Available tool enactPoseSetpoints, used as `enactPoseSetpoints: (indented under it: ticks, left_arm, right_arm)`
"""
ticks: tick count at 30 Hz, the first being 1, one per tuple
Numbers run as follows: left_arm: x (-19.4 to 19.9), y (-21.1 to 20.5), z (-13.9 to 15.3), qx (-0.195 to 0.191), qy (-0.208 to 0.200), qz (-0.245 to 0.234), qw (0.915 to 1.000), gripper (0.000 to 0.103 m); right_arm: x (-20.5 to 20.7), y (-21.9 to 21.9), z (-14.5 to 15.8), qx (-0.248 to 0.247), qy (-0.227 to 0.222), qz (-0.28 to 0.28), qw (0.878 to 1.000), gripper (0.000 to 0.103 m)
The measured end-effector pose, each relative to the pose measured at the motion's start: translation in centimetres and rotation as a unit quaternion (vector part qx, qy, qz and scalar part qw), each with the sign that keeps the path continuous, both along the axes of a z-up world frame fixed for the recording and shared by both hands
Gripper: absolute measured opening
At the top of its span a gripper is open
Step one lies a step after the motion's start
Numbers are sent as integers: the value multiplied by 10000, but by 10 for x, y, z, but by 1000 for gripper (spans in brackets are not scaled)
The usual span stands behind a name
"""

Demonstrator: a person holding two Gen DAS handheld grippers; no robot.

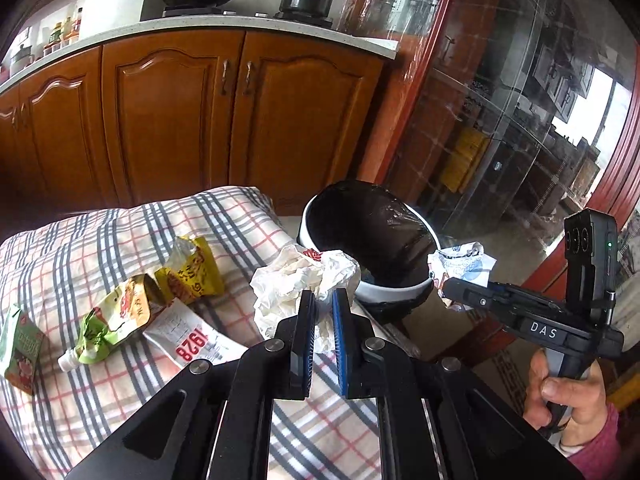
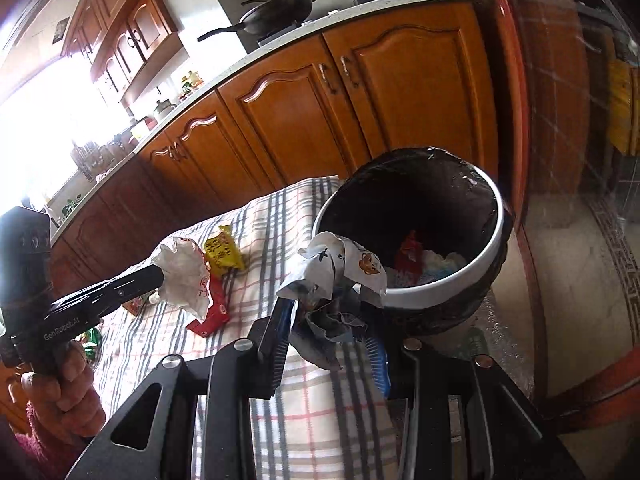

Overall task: Collect trash
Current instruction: 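Carry the tissue and crumpled paper over the trash bin with both tools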

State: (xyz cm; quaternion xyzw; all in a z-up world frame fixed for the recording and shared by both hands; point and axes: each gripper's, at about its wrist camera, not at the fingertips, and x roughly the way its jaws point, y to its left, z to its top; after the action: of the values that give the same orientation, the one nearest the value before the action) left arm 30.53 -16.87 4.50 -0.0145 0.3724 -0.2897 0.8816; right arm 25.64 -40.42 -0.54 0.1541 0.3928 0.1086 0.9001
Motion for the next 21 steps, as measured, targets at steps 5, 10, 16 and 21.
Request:
enactPoseSetpoints:
  ticks: [5, 10, 16, 21]
  left_arm:
    - [23, -28, 2, 44, 0, -125, 9999, 7]
    - [46, -52, 1, 99, 13, -218, 9997, 7]
    - [75, -80, -4, 198, 76, -258, 9994, 7]
    - [94, -101, -11, 298, 185, -295, 9990, 7]
  right_arm:
    - [12, -14, 7, -138, -34, -83, 9999, 35]
    - [27, -28, 8, -272, 0, -158, 9995, 35]
    - [46, -42, 7, -405, 75, -231, 9989, 35]
    - [65, -51, -2, -464, 244, -233, 9984, 35]
